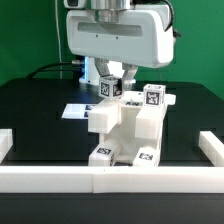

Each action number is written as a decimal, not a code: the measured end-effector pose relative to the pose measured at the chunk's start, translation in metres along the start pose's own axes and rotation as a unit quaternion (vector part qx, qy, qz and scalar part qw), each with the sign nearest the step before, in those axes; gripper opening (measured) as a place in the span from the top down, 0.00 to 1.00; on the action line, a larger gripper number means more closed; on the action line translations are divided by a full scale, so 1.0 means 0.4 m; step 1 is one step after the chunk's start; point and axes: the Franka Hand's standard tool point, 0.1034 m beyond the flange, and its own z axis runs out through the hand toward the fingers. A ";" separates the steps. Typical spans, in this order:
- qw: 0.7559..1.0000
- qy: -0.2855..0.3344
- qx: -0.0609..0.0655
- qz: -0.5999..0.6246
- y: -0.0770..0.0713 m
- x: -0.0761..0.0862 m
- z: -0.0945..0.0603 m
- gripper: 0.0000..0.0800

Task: Assemble chair

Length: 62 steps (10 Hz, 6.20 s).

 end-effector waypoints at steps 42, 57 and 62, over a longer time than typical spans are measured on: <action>0.973 0.045 0.006 -0.224 0.013 0.038 0.000 0.64; 0.999 0.037 0.031 -0.017 0.003 0.036 -0.001 0.20; 0.973 0.043 0.023 -0.226 0.007 0.042 -0.003 0.19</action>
Offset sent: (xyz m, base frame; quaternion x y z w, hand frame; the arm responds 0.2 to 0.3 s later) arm -0.0037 -0.0012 0.0009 -0.0341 0.0178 -0.0450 0.9982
